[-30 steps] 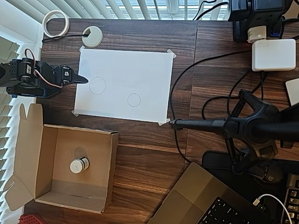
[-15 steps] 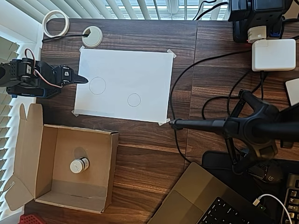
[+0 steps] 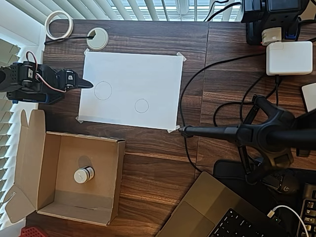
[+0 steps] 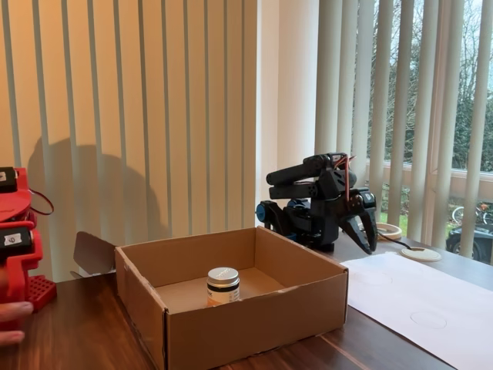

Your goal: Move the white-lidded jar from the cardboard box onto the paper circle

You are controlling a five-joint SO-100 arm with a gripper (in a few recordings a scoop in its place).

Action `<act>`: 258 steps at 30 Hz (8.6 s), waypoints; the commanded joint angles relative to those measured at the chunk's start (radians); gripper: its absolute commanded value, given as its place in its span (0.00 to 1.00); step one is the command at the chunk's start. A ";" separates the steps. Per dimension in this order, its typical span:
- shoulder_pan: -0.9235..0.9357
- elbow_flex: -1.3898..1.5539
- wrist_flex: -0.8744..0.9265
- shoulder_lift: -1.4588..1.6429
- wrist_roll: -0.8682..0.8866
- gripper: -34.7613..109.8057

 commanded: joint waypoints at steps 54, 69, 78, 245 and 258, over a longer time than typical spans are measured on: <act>1.104 -1.427 -0.509 -1.687 -1.511 0.52; 1.262 -1.542 -0.546 -2.019 -1.827 0.57; 1.262 -1.575 -0.546 -2.105 -1.850 0.56; 0.299 -1.296 -0.719 -1.987 -1.605 0.46; 0.307 -1.100 -0.963 -1.752 -1.574 0.54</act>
